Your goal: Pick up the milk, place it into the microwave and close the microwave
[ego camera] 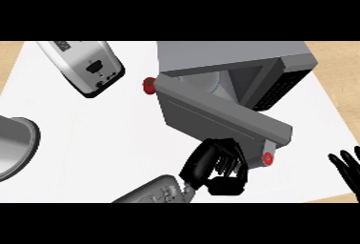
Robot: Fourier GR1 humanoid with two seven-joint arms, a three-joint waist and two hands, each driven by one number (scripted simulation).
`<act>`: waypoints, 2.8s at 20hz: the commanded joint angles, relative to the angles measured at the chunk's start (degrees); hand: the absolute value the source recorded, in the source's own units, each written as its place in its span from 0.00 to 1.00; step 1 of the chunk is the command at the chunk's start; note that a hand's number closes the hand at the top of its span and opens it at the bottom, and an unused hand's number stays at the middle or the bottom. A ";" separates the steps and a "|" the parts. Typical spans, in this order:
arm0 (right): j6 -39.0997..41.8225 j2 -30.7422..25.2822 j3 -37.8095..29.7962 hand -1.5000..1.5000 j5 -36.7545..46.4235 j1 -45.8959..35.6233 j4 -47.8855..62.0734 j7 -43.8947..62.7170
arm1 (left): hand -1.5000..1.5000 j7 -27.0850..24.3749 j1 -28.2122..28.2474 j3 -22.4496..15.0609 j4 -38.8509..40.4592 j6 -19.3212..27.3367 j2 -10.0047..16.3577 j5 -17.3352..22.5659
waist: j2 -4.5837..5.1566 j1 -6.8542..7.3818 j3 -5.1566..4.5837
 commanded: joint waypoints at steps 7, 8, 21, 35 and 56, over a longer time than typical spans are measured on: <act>-2.75 -1.64 0.39 0.00 -4.63 -0.53 -4.91 5.73 | 1.00 -2.58 -11.99 3.94 6.43 7.96 -0.76 9.37 | 0.82 -2.68 0.05; -3.28 -1.93 -0.09 0.00 -4.52 -1.45 -5.64 5.89 | 1.00 -2.69 -13.44 4.69 8.01 7.89 -0.76 9.88 | 1.01 -2.94 0.04; -5.60 -4.06 -0.80 0.00 -9.45 -2.94 -8.44 10.57 | 1.00 -8.14 -21.57 10.63 18.94 5.60 -0.77 21.38 | 2.47 -4.68 0.15; -6.57 -5.47 -2.09 0.00 -12.98 -4.25 -9.89 12.63 | 1.00 -12.51 -21.25 13.52 21.40 3.55 -0.77 30.87 | 3.01 -5.57 0.22; -3.05 -8.65 -1.64 0.00 -18.09 -5.75 -13.11 14.38 | 1.00 -21.61 -20.84 11.92 22.72 7.69 -0.77 35.51 | 3.83 -6.45 0.24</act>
